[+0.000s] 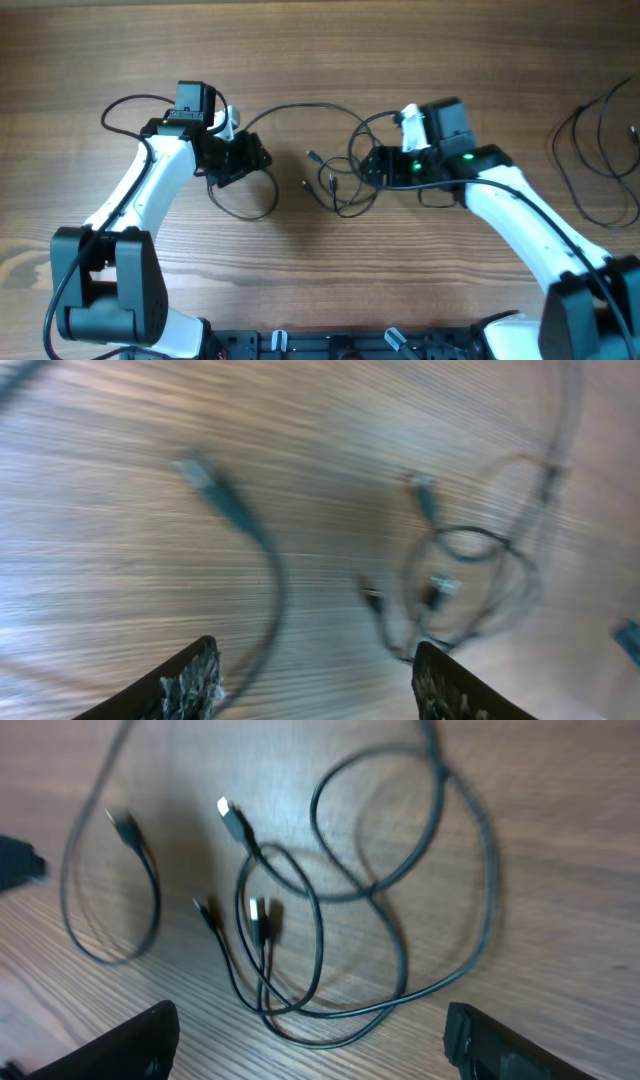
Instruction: Untangle cables
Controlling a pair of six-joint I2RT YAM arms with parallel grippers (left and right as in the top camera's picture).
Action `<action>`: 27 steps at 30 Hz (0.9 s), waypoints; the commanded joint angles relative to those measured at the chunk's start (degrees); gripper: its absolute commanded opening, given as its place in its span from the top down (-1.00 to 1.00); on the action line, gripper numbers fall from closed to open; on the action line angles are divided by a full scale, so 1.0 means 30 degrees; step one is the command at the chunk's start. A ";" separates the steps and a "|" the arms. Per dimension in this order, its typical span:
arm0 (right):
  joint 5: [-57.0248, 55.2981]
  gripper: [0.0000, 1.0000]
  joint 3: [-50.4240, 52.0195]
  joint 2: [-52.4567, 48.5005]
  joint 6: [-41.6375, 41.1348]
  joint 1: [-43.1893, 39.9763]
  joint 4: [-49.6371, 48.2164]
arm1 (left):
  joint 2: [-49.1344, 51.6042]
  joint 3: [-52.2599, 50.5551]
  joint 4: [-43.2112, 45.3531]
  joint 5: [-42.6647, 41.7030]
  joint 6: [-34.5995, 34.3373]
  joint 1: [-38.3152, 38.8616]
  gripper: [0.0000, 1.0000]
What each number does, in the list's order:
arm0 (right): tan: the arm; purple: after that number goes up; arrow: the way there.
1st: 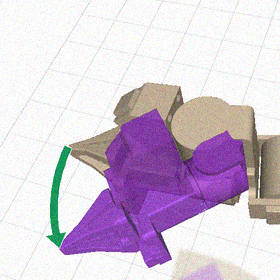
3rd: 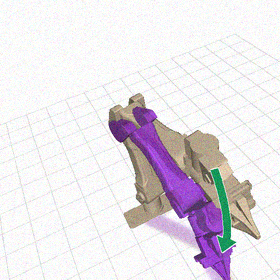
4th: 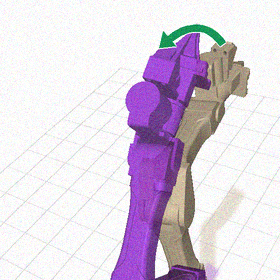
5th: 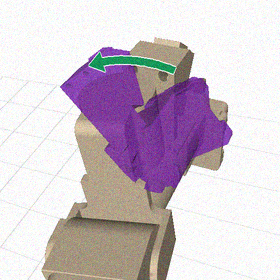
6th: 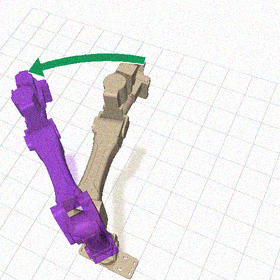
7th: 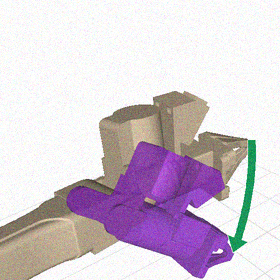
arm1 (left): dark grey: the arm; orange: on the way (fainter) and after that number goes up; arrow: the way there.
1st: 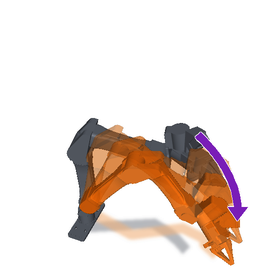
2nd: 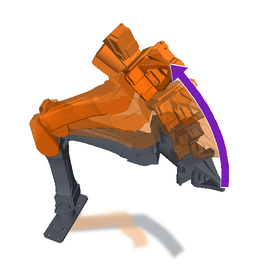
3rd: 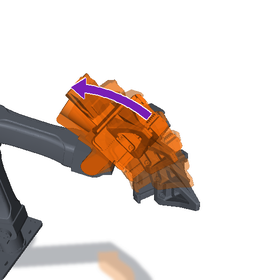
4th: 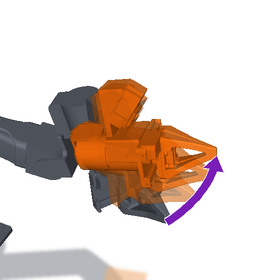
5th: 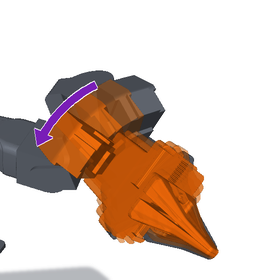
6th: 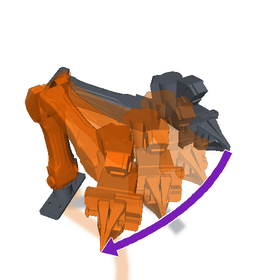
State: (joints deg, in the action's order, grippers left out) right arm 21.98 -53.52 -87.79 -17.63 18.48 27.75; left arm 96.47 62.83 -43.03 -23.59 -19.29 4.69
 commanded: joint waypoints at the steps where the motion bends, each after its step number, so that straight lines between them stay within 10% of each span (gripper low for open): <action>1: -0.0466 -0.65 -0.0124 -0.1821 0.0299 0.1304 -0.0474 | -0.0328 -0.0015 -0.0466 0.3563 -0.1246 -0.0029 -0.30; 15: -0.0758 0.09 -0.0124 -0.5122 -0.4284 0.2608 -0.3286 | -0.0328 -0.0015 -0.0823 0.3534 -0.1239 0.0022 -0.33; 20: -0.0044 0.92 -0.0146 -0.5311 -0.5093 0.2601 -0.4255 | -0.0328 -0.0015 -0.0831 0.3541 -0.1239 0.0022 -0.33; 27: 0.1574 0.91 -0.3825 -0.3024 -0.2368 0.0641 -0.2572 | -0.0328 -0.0015 -0.0918 0.3541 -0.1239 0.0022 -0.34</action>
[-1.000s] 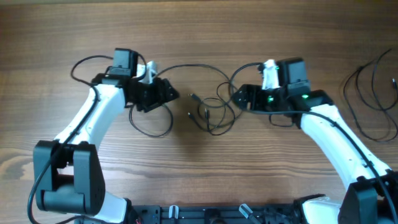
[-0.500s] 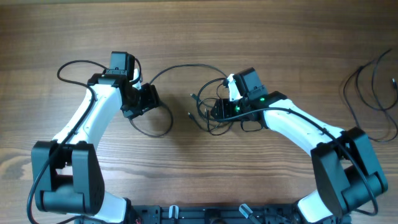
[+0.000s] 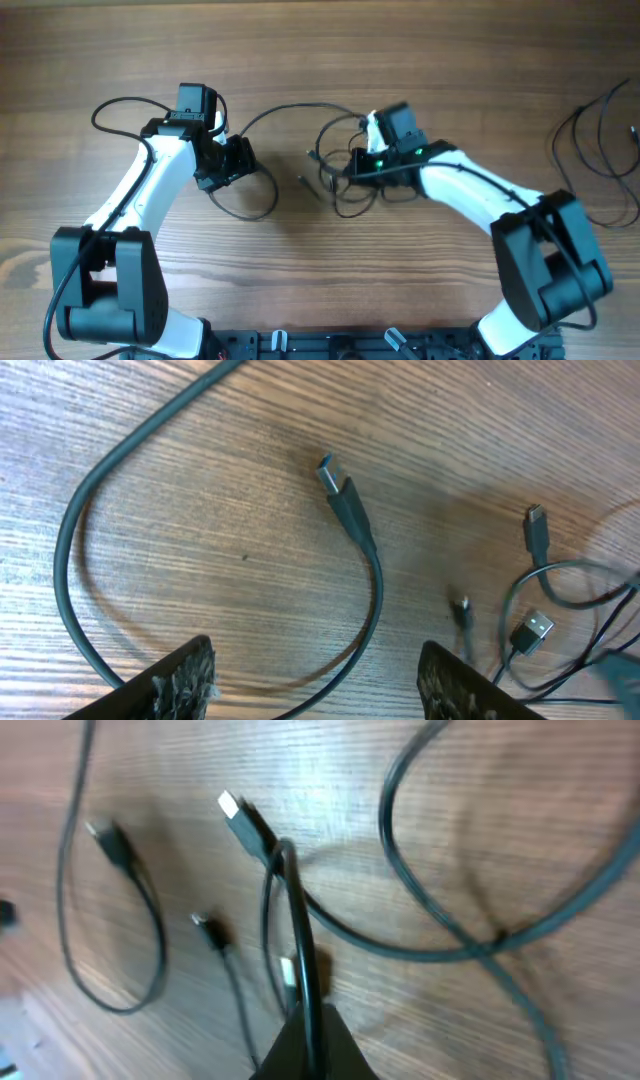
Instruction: Untangle cables
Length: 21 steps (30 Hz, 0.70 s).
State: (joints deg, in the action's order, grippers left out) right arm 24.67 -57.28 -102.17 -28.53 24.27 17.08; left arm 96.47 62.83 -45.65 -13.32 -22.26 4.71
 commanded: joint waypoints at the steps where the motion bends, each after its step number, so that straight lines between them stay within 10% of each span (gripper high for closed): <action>1: 0.0794 0.91 -0.3759 0.2229 0.1617 -0.1778 0.1880 | -0.0328 -0.0015 -0.0044 0.0109 -0.0248 0.0015 -0.34; 8: -0.0379 0.91 -1.0404 0.4095 0.3497 -0.3708 0.5829 | -0.0328 -0.0015 -0.0044 0.0109 -0.0248 0.0015 -0.34; 21: -0.3053 0.91 -1.1431 0.6149 0.2448 -1.3639 0.8094 | -0.0328 -0.0015 -0.0168 0.0109 -0.0248 0.0015 -0.34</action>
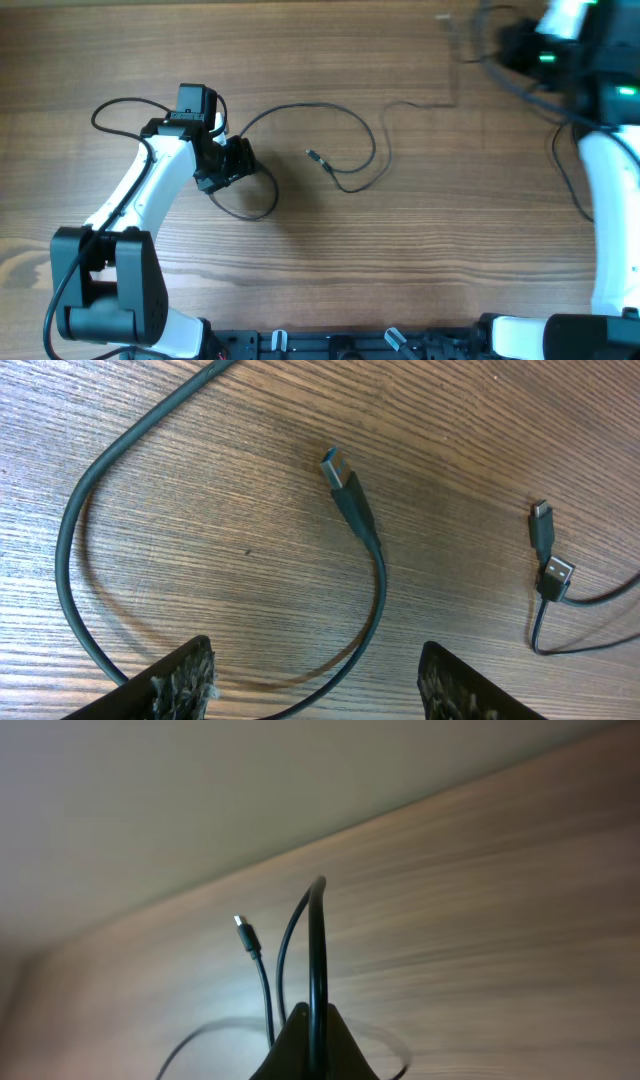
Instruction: Untangle cables
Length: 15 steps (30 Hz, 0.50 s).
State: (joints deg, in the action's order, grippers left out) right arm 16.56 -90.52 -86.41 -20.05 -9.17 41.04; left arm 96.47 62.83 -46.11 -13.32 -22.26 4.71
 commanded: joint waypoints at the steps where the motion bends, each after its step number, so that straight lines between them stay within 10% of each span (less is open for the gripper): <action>1: -0.0022 0.91 -0.0364 0.0925 -0.0386 -0.3847 0.0102 | -0.0328 -0.0015 -0.0015 0.0109 -0.0248 0.0015 -0.34; 8: 0.1727 0.91 -0.0386 0.0911 -0.3694 -1.0775 0.0022 | -0.0328 -0.0015 -0.0022 0.0102 -0.0255 0.0015 -0.34; 15: 0.0984 0.91 -0.0372 0.0750 -0.3694 -1.1912 0.0619 | -0.0328 -0.0015 -0.0022 0.0102 -0.0255 0.0015 -0.34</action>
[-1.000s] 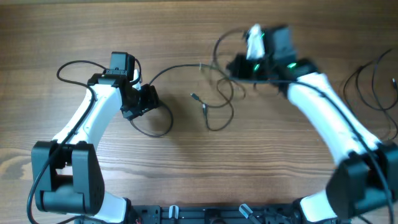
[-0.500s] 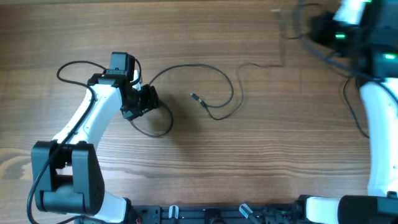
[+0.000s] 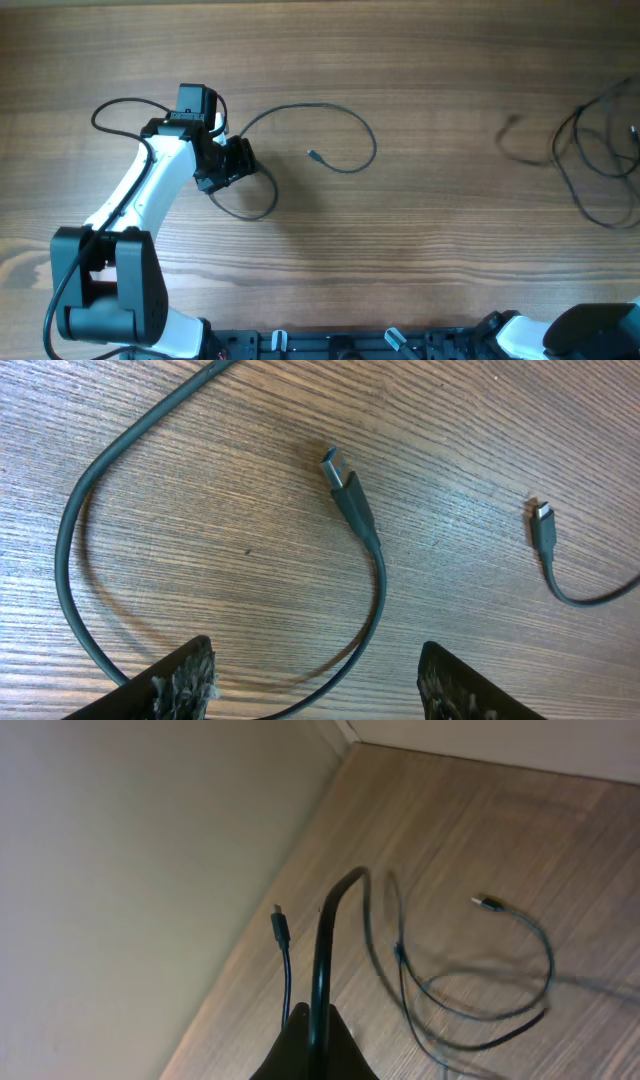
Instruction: Untangle cables
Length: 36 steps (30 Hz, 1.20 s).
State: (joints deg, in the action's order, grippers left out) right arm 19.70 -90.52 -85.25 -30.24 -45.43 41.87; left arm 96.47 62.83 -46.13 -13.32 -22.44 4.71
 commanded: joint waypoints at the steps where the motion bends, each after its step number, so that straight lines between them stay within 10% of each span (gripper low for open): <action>1: -0.0299 0.92 -0.0357 0.0262 -0.0058 0.0204 0.0590 | -0.0328 -0.0015 -0.0015 0.0102 -0.0197 0.0015 -0.34; 10: -0.1144 0.69 -0.0284 -0.2412 0.2900 0.1290 0.3912 | -0.0328 -0.0015 -0.0029 0.0102 -0.0197 0.0015 -0.34; 14: -0.1064 -0.22 -0.0284 -0.3483 0.3096 0.1654 0.4371 | -0.0328 -0.0015 -0.0080 0.0102 -0.0189 0.0015 -0.34; 17: -0.0889 -0.46 -0.0284 -0.3810 0.3592 0.2062 0.4495 | -0.0328 -0.0015 -0.0073 0.0102 -0.0197 0.0015 -0.33; 36: 0.1355 -0.50 -0.0284 -0.5166 0.9581 1.5358 0.5617 | -0.0328 -0.0015 -0.0168 0.0423 -0.0189 0.0015 -0.23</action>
State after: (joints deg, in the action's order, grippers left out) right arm 24.88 -90.70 -97.78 -4.58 -5.63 58.52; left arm 96.47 62.83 -46.33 -13.32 -22.68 4.71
